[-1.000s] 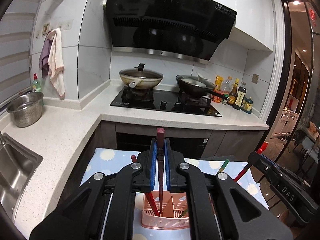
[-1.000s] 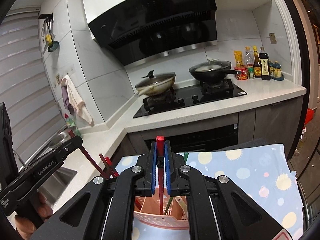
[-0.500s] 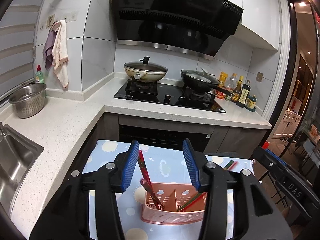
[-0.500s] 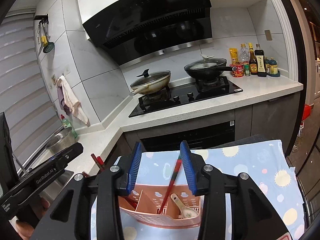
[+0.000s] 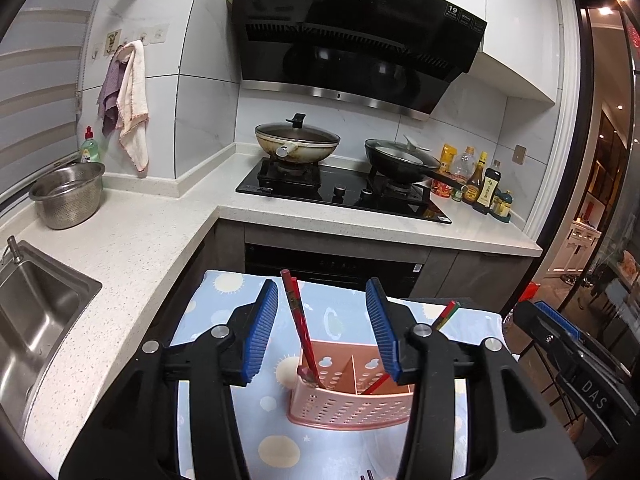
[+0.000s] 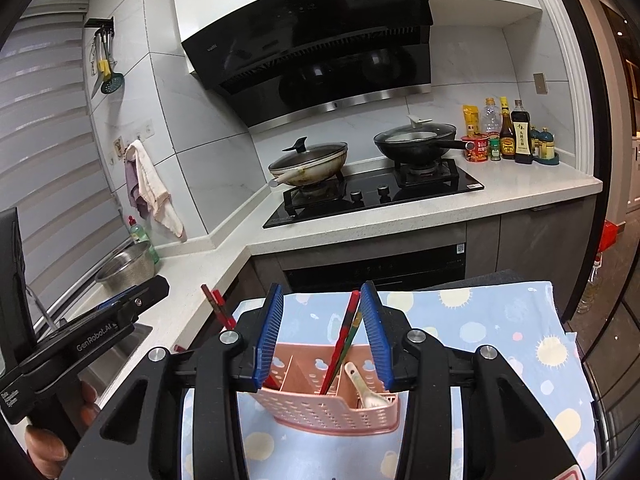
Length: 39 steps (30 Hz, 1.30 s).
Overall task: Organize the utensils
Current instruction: 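Move both open tools back over the remaining utensils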
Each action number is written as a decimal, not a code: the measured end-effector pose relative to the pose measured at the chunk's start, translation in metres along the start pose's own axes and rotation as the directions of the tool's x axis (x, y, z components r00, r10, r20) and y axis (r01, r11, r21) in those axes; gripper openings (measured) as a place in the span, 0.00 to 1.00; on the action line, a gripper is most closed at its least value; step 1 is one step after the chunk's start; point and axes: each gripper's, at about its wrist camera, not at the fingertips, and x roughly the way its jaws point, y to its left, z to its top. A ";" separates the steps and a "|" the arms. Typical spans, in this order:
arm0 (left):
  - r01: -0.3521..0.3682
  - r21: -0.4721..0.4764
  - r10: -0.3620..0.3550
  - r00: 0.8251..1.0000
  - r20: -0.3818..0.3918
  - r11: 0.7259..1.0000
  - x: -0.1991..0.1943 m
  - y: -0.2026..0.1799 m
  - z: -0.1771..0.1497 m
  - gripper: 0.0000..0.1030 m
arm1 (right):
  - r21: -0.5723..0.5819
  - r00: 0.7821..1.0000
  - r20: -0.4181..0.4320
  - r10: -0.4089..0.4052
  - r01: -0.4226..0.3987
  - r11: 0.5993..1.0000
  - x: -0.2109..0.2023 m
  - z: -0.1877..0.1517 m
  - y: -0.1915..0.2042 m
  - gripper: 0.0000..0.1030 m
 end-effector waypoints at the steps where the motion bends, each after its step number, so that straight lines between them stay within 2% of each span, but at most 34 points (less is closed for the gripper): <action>1: -0.001 0.001 0.001 1.000 0.002 1.000 -0.003 0.000 -0.001 0.42 | -0.002 1.000 -0.001 0.001 -0.001 1.000 -0.003 -0.002 0.001 0.38; 7: 0.002 0.010 -0.002 1.000 -0.003 1.000 -0.023 -0.002 -0.011 0.42 | -0.019 1.000 -0.007 0.004 -0.004 1.000 -0.025 -0.016 0.008 0.38; 13: -0.005 0.018 0.006 1.000 -0.029 1.000 -0.039 -0.004 -0.033 0.42 | -0.017 0.999 -0.051 0.007 -0.008 1.000 -0.045 -0.043 0.010 0.38; 25: -0.019 0.033 0.024 0.986 -0.163 0.999 -0.061 0.001 -0.115 0.42 | -0.014 0.986 -0.161 -0.036 0.034 0.999 -0.081 -0.115 0.000 0.38; 31: -0.030 0.028 0.036 0.968 -0.247 0.999 -0.069 0.007 -0.162 0.42 | -0.037 0.967 -0.247 -0.070 0.062 0.997 -0.094 -0.163 -0.009 0.38; 39: -0.053 0.016 0.056 0.931 -0.360 0.998 -0.077 0.017 -0.225 0.42 | -0.059 0.919 -0.384 -0.084 0.067 0.996 -0.101 -0.235 -0.015 0.38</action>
